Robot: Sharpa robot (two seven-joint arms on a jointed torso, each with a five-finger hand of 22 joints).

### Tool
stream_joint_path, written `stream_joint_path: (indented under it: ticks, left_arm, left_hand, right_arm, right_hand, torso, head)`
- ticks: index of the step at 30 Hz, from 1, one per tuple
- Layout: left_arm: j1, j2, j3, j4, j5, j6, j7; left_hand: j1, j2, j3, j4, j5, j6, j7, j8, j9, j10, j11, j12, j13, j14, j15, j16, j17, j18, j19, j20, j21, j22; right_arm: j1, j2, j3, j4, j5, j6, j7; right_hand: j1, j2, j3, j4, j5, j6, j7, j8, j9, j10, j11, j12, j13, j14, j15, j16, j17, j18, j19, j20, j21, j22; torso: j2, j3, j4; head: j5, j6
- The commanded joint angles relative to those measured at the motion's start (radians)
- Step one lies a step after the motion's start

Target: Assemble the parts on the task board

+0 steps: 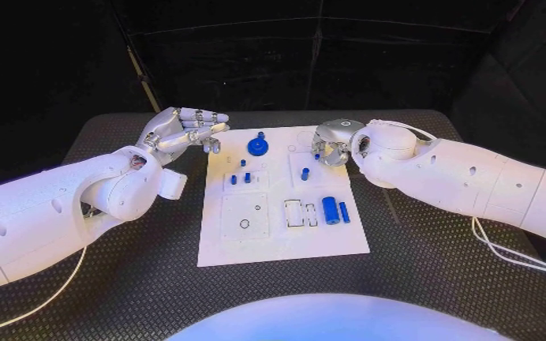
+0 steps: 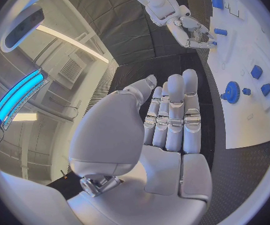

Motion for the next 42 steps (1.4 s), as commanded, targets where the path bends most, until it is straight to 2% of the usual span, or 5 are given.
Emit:
stream_joint_path:
  ticks: [1,21,38,42]
  left_arm:
    - [0.001,-0.001,0.001,0.003,0.012,-0.005,0.020]
    - [0.001,0.003,0.001,0.001,0.012,0.002,0.013]
    - [0.001,0.009,0.001,-0.002,0.012,0.006,0.007]
    - [0.001,0.010,0.001,-0.002,0.012,0.007,0.007]
  left_hand:
    - [0.002,0.008,-0.005,-0.002,-0.004,0.003,0.004,-0.004,0.000,0.001,0.006,0.006,0.001,-0.007,0.001,-0.006,-0.001,0.012,-0.008,0.000,-0.004,-0.002]
    - [0.001,0.009,-0.006,-0.001,-0.004,0.003,0.005,-0.004,0.000,-0.001,0.007,0.006,0.001,-0.008,0.002,-0.006,-0.001,0.012,-0.008,0.000,-0.005,-0.003]
    - [0.014,0.018,-0.001,-0.011,-0.003,0.002,0.006,-0.005,-0.001,-0.007,0.007,0.010,0.002,-0.009,0.002,-0.009,-0.003,0.012,-0.006,0.000,-0.010,-0.011]
    - [0.015,0.018,-0.001,-0.013,-0.003,0.002,0.007,-0.005,-0.001,-0.008,0.008,0.010,0.002,-0.009,0.002,-0.009,-0.003,0.012,-0.006,0.000,-0.011,-0.012]
  right_arm:
    - [0.001,0.002,0.000,-0.003,-0.020,0.018,-0.005]
    - [0.001,0.030,0.000,-0.042,-0.021,0.007,0.005]
    - [-0.009,0.056,-0.001,-0.072,-0.021,0.013,0.005]
    - [-0.012,0.056,-0.001,-0.068,-0.024,-0.015,0.005]
  right_hand:
    - [0.005,0.008,0.010,0.000,-0.007,0.011,-0.001,0.005,-0.001,0.012,-0.002,-0.009,-0.006,0.048,0.004,0.006,0.003,-0.003,0.007,0.000,0.007,0.004]
    - [0.000,0.019,0.031,0.004,-0.014,0.026,-0.001,0.006,-0.001,0.030,-0.004,-0.016,-0.021,0.050,0.002,0.012,0.010,-0.005,0.012,-0.002,0.019,0.018]
    - [-0.008,0.029,0.039,0.005,-0.018,0.074,-0.012,0.023,0.004,0.088,-0.018,-0.016,-0.032,0.054,-0.007,0.021,0.020,-0.011,0.031,-0.009,0.048,0.059]
    - [-0.006,0.033,0.041,0.002,-0.009,0.081,-0.014,0.025,0.004,0.098,-0.020,-0.017,-0.033,0.055,-0.010,0.023,0.022,-0.012,0.035,-0.011,0.053,0.066]
  torso:
    - [0.000,0.0008,-0.0003]
    - [0.001,0.0007,-0.0008]
    - [0.000,-0.0004,-0.0015]
    - [-0.001,0.0000,-0.0012]
  head:
    - [0.002,-0.003]
    - [0.004,-0.016]
    - [0.004,-0.027]
    - [0.002,-0.029]
